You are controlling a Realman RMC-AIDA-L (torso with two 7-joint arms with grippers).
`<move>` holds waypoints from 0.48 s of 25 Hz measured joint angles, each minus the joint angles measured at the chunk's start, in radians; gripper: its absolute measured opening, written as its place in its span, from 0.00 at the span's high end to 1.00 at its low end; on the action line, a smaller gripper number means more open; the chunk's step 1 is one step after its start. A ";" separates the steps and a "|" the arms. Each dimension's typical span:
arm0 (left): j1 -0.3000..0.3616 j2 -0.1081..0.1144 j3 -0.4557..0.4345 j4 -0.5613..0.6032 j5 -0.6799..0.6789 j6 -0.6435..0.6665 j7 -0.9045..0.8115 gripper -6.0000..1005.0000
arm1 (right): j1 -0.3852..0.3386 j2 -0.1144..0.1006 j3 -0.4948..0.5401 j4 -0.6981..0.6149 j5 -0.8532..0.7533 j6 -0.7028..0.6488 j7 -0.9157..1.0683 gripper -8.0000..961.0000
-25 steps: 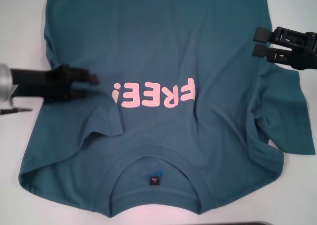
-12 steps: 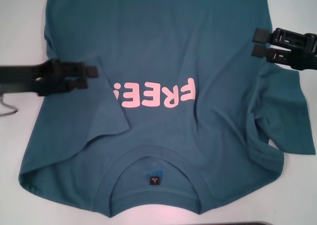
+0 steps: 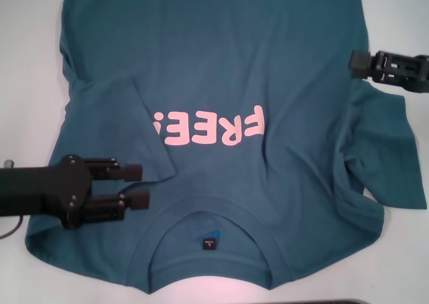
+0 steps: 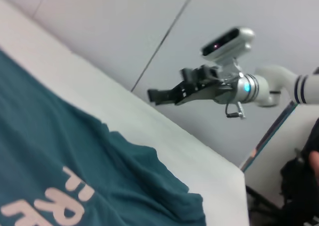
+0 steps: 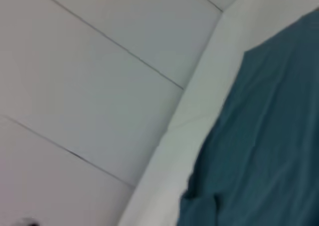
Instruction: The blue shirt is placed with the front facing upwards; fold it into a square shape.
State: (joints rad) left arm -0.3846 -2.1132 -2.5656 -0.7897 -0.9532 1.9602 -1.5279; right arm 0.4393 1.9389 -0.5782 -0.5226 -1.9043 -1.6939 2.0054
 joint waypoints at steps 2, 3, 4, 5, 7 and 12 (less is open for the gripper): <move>0.012 -0.010 -0.006 0.005 -0.001 -0.011 0.073 0.42 | -0.002 -0.015 0.004 -0.007 -0.021 -0.001 0.007 0.14; 0.017 -0.015 -0.007 0.008 -0.001 -0.024 0.096 0.42 | -0.005 -0.024 0.006 -0.010 -0.026 -0.004 0.013 0.14; 0.021 -0.019 -0.009 0.012 -0.001 -0.039 0.108 0.42 | -0.010 -0.034 0.007 -0.011 -0.028 -0.009 0.025 0.14; 0.023 -0.022 -0.010 0.016 -0.001 -0.052 0.113 0.42 | -0.016 -0.043 0.007 -0.014 -0.030 -0.015 0.037 0.14; 0.024 -0.025 -0.014 0.028 0.002 -0.071 0.109 0.42 | -0.031 -0.061 0.005 -0.026 -0.051 -0.033 0.074 0.14; 0.001 -0.006 -0.061 0.038 -0.002 -0.080 -0.021 0.39 | -0.065 -0.102 0.012 -0.082 -0.227 -0.094 0.166 0.14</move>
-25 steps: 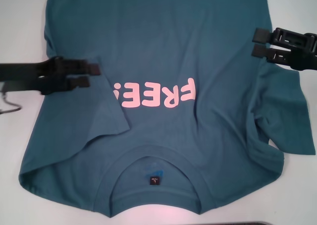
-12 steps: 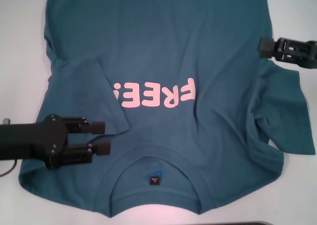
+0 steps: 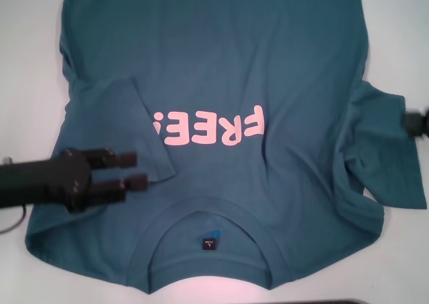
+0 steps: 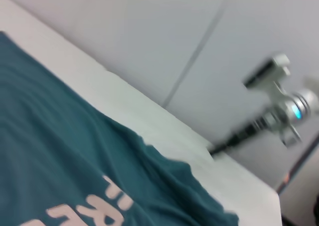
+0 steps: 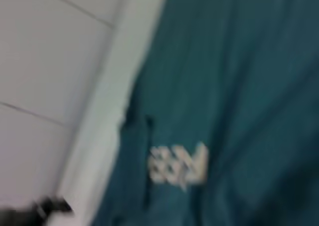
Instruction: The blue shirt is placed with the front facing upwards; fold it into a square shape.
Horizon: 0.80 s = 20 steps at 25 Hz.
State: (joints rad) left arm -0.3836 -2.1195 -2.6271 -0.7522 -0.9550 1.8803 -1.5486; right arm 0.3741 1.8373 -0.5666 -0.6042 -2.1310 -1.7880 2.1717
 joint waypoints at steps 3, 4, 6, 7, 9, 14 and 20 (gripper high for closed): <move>-0.016 0.009 -0.016 0.002 -0.002 0.016 -0.055 0.37 | -0.013 -0.012 0.025 -0.037 -0.061 -0.040 0.046 0.14; -0.019 0.006 -0.012 -0.001 -0.002 0.023 -0.059 0.36 | -0.016 -0.014 0.039 -0.049 -0.071 -0.052 0.053 0.14; -0.016 -0.012 -0.002 -0.030 -0.001 0.031 -0.041 0.35 | -0.018 -0.014 0.065 -0.058 -0.083 -0.066 0.056 0.14; -0.009 -0.027 0.000 -0.054 -0.001 0.031 -0.022 0.34 | -0.018 -0.014 0.072 -0.059 -0.087 -0.069 0.056 0.14; 0.007 -0.044 0.001 -0.085 -0.007 0.030 0.024 0.33 | -0.017 -0.015 0.076 -0.059 -0.102 -0.069 0.056 0.14; 0.012 -0.030 -0.005 -0.058 -0.021 0.053 0.015 0.30 | -0.004 -0.018 0.083 -0.059 -0.181 -0.063 0.073 0.14; -0.010 -0.021 -0.008 -0.054 -0.021 0.042 -0.080 0.19 | 0.018 -0.022 0.088 -0.076 -0.223 -0.025 0.157 0.15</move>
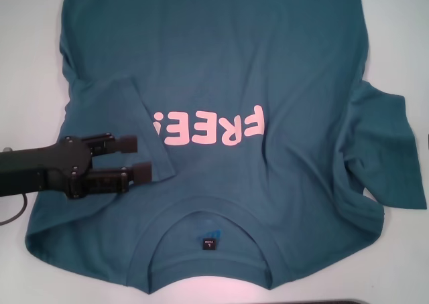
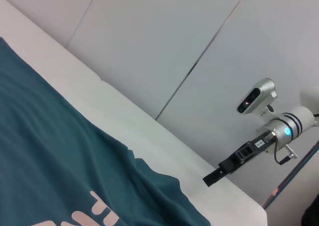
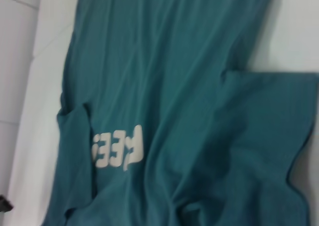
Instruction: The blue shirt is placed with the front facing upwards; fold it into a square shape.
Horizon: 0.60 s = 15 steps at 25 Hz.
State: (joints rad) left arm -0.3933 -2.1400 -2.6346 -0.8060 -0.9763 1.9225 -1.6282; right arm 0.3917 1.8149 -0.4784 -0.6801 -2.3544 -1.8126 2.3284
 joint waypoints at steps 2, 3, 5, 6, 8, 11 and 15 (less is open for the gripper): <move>-0.002 0.000 0.000 0.000 -0.001 -0.007 -0.001 0.14 | 0.009 0.000 0.003 -0.012 -0.018 0.014 0.007 0.15; -0.003 0.000 0.000 0.000 -0.001 -0.012 -0.002 0.14 | 0.015 0.001 0.006 -0.017 -0.029 0.023 0.009 0.15; -0.003 0.000 -0.001 0.000 -0.002 -0.023 -0.002 0.14 | 0.025 0.002 0.008 -0.018 -0.050 0.043 0.011 0.15; -0.004 0.000 -0.001 0.000 -0.002 -0.028 -0.002 0.14 | 0.029 0.002 0.007 -0.018 -0.056 0.048 0.012 0.15; -0.005 0.000 -0.001 0.000 -0.003 -0.036 -0.002 0.14 | 0.040 0.005 0.003 -0.016 -0.070 0.060 0.015 0.15; -0.006 -0.001 -0.001 0.000 -0.004 -0.046 -0.002 0.14 | 0.051 0.010 0.000 -0.015 -0.078 0.075 0.019 0.15; -0.007 -0.002 -0.002 -0.001 -0.005 -0.064 -0.002 0.14 | 0.068 0.022 0.000 -0.010 -0.104 0.123 0.027 0.15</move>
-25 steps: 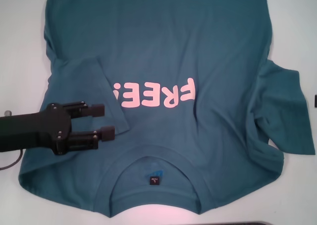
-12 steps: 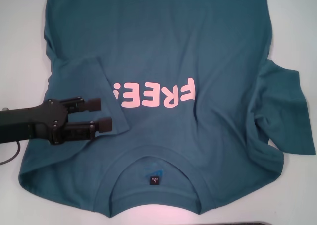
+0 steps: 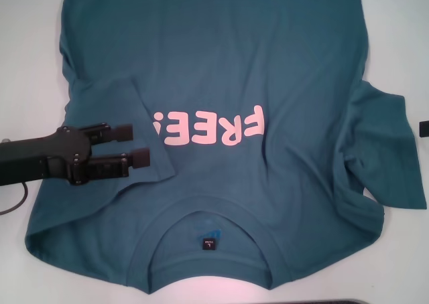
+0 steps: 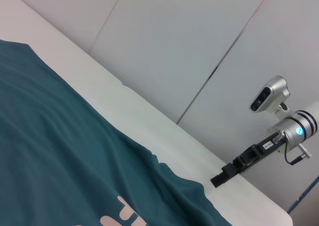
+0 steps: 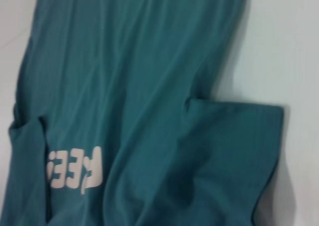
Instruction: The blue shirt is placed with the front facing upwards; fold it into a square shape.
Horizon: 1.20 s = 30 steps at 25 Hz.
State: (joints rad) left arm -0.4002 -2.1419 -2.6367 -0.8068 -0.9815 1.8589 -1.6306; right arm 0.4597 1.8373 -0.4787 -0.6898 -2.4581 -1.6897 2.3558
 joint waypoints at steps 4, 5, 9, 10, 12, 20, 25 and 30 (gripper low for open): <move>0.000 -0.002 -0.004 0.000 -0.003 -0.012 0.000 0.14 | 0.008 0.011 -0.002 0.001 -0.010 0.019 0.000 0.15; 0.000 -0.002 -0.006 0.000 -0.004 -0.012 0.000 0.14 | 0.010 0.014 -0.004 0.001 -0.011 0.026 0.001 0.15; -0.001 -0.003 -0.013 0.000 -0.008 -0.020 0.000 0.14 | 0.019 0.027 -0.010 0.003 -0.012 0.049 0.004 0.15; -0.001 -0.003 -0.013 0.000 -0.008 -0.022 0.000 0.14 | 0.022 0.031 -0.010 0.003 -0.012 0.051 0.004 0.15; -0.002 -0.003 -0.013 0.000 -0.008 -0.025 0.000 0.14 | 0.025 0.037 -0.013 0.005 -0.012 0.055 0.004 0.15; -0.005 -0.003 -0.012 0.000 -0.013 -0.037 0.001 0.14 | 0.046 0.039 -0.026 0.043 -0.028 0.081 0.009 0.16; -0.006 -0.003 -0.012 0.000 -0.023 -0.040 0.003 0.14 | 0.055 0.038 -0.026 0.044 -0.046 0.090 0.018 0.16; -0.006 -0.003 -0.012 0.000 -0.024 -0.049 0.000 0.14 | 0.057 0.029 -0.024 0.038 -0.049 0.091 0.026 0.16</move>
State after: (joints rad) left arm -0.4065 -2.1445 -2.6492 -0.8069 -1.0052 1.8101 -1.6304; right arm 0.5169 1.8664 -0.5030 -0.6520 -2.5074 -1.5985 2.3820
